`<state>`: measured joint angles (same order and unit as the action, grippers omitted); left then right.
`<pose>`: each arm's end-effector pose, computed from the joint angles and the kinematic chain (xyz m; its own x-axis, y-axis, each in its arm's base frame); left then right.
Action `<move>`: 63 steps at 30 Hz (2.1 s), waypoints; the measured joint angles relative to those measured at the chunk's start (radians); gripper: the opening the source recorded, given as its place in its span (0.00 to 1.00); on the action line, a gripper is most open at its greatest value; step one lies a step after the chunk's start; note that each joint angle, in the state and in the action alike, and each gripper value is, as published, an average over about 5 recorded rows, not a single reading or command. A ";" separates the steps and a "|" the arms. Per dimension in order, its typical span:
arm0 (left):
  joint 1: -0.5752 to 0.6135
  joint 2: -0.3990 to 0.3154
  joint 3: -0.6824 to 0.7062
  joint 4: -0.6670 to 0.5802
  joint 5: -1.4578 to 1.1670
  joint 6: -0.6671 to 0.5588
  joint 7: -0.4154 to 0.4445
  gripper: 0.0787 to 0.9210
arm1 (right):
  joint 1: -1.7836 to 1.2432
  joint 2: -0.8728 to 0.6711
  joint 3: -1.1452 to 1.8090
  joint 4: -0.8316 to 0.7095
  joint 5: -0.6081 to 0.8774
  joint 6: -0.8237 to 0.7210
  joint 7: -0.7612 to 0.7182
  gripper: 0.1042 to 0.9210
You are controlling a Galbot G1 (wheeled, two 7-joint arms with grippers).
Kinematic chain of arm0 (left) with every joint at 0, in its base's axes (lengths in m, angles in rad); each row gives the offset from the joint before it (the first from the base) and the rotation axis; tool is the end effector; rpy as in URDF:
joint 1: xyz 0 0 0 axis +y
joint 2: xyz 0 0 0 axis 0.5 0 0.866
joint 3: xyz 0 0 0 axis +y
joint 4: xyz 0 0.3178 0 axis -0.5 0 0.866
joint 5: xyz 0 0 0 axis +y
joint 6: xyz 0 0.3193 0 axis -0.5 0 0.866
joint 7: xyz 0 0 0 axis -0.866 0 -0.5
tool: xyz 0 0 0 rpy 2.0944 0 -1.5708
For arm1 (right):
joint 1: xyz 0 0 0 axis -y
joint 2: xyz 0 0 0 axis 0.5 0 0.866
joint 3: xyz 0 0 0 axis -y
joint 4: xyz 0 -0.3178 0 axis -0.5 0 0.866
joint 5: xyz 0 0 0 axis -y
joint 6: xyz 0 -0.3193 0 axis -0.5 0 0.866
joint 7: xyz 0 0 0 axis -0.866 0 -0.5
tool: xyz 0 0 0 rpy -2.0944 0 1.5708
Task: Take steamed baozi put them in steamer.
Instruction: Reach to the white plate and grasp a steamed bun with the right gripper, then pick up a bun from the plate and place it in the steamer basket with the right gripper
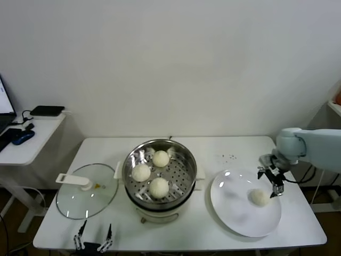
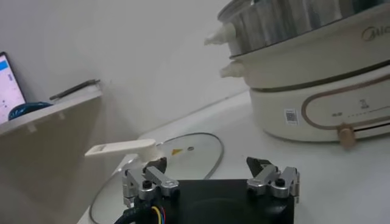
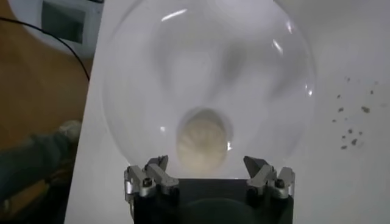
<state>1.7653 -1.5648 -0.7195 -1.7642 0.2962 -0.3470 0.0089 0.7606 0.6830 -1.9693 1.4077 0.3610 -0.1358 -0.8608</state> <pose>0.0630 0.0625 -0.3951 -0.9791 -0.0589 0.1945 0.0192 0.9261 0.3769 0.4292 -0.1666 -0.1546 -0.0411 0.0575 0.9975 -0.9780 -0.2066 -0.0283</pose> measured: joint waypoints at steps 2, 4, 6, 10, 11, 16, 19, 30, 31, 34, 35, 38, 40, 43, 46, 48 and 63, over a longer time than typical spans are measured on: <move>0.001 -0.001 0.001 0.000 0.002 0.000 0.000 0.88 | -0.036 -0.010 0.026 -0.012 -0.023 -0.006 0.012 0.88; 0.002 -0.002 0.001 0.001 0.004 -0.001 0.000 0.88 | -0.070 -0.017 0.050 -0.023 -0.042 -0.010 0.023 0.88; 0.004 -0.002 0.000 0.002 0.006 -0.002 0.000 0.88 | -0.103 -0.022 0.075 -0.033 -0.058 -0.015 0.033 0.88; 0.006 -0.002 -0.004 0.003 0.006 -0.003 0.000 0.88 | -0.162 -0.026 0.121 -0.053 -0.083 -0.020 0.049 0.88; 0.006 -0.002 -0.004 0.003 0.006 -0.003 0.000 0.88 | -0.175 -0.027 0.132 -0.056 -0.089 -0.021 0.052 0.88; 0.007 -0.004 -0.004 0.002 0.007 -0.003 0.000 0.88 | -0.229 -0.029 0.176 -0.064 -0.109 -0.027 0.062 0.88; 0.007 -0.005 -0.004 0.001 0.007 -0.002 0.000 0.88 | -0.249 -0.032 0.192 -0.065 -0.117 -0.031 0.065 0.84; 0.010 -0.005 -0.006 -0.013 0.004 0.003 0.000 0.88 | -0.236 -0.031 0.187 -0.043 -0.116 -0.039 0.067 0.58; 0.011 -0.005 -0.006 -0.015 0.004 0.003 0.000 0.88 | -0.223 -0.029 0.180 -0.037 -0.110 -0.041 0.066 0.58; 0.014 -0.005 -0.006 -0.019 0.004 0.003 0.000 0.88 | -0.165 -0.016 0.143 -0.015 -0.081 -0.044 0.063 0.59; 0.014 -0.004 -0.006 -0.020 0.004 0.003 0.001 0.88 | -0.140 -0.010 0.126 -0.005 -0.067 -0.046 0.061 0.60; 0.015 -0.003 -0.005 -0.022 0.003 0.003 0.001 0.88 | -0.050 0.018 0.069 0.029 -0.013 -0.051 0.055 0.61; 0.015 -0.001 -0.003 -0.024 0.002 0.003 0.001 0.88 | 0.019 0.043 0.030 0.056 0.034 -0.056 0.049 0.62; 0.014 0.002 0.001 -0.030 -0.001 0.005 0.003 0.88 | 0.128 0.085 -0.018 0.097 0.116 -0.067 0.038 0.63; 0.014 0.006 0.006 -0.036 -0.007 0.009 0.007 0.88 | 0.225 0.131 -0.048 0.134 0.207 -0.083 0.029 0.64; 0.014 0.009 0.008 -0.040 -0.009 0.011 0.010 0.88 | 0.279 0.163 -0.058 0.153 0.268 -0.096 0.025 0.64; 0.011 0.013 0.015 -0.050 -0.015 0.017 0.014 0.88 | 0.382 0.404 0.046 0.180 0.591 -0.211 0.070 0.67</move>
<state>1.7761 -1.5520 -0.7043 -1.8138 0.2808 -0.3302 0.0231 1.1428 1.0867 -1.9231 1.5876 0.9523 -0.3464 -0.7908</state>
